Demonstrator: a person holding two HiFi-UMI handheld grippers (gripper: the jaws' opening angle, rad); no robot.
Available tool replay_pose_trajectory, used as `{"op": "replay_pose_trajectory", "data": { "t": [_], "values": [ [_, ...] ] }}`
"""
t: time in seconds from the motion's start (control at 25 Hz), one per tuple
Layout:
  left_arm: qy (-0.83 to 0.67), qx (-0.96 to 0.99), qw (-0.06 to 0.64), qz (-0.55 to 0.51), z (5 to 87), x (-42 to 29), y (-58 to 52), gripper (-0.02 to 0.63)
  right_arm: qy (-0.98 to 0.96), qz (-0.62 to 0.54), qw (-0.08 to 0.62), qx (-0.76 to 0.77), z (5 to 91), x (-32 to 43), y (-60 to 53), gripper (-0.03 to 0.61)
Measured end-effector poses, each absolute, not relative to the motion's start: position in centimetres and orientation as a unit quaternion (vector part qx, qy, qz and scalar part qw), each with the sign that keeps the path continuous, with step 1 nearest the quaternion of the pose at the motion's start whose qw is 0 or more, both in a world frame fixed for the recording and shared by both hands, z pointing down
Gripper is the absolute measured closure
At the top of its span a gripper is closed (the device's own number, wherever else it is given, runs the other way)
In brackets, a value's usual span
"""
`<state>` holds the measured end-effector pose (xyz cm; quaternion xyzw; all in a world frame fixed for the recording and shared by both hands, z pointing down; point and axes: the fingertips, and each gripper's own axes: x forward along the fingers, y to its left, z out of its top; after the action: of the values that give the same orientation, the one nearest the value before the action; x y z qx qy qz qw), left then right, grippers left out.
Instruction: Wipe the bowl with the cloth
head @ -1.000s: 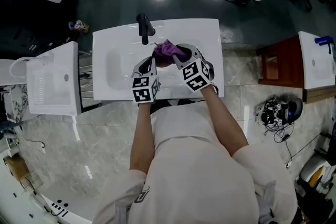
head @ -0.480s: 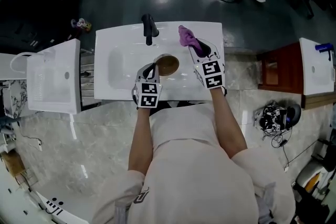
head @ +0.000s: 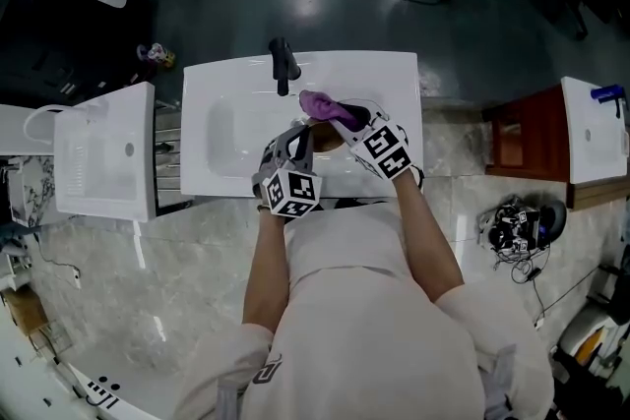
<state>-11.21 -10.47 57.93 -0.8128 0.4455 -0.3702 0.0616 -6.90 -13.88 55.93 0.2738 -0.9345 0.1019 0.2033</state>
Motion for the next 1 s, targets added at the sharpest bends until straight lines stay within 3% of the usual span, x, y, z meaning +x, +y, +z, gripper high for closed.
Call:
{"op": "replay_pose_trajectory", "data": {
  "t": [0.56, 0.8, 1.0],
  "values": [
    [0.514, -0.799, 0.043, -0.309, 56.0, -14.6, -11.0, 0.604, -0.943, 0.131, 0.193, 0.237, 56.2, -6.6, -13.3, 0.486],
    [0.549, -0.805, -0.042, -0.220, 54.7, -16.2, -11.5, 0.604, -0.943, 0.119, 0.218, 0.223, 57.2, -6.3, -12.5, 0.486],
    [0.570, -0.797, -0.157, -0.125, 55.8, -17.4, -11.6, 0.604, -0.949, 0.130, 0.190, 0.215, 56.6, -6.3, -12.4, 0.486]
  ]
}}
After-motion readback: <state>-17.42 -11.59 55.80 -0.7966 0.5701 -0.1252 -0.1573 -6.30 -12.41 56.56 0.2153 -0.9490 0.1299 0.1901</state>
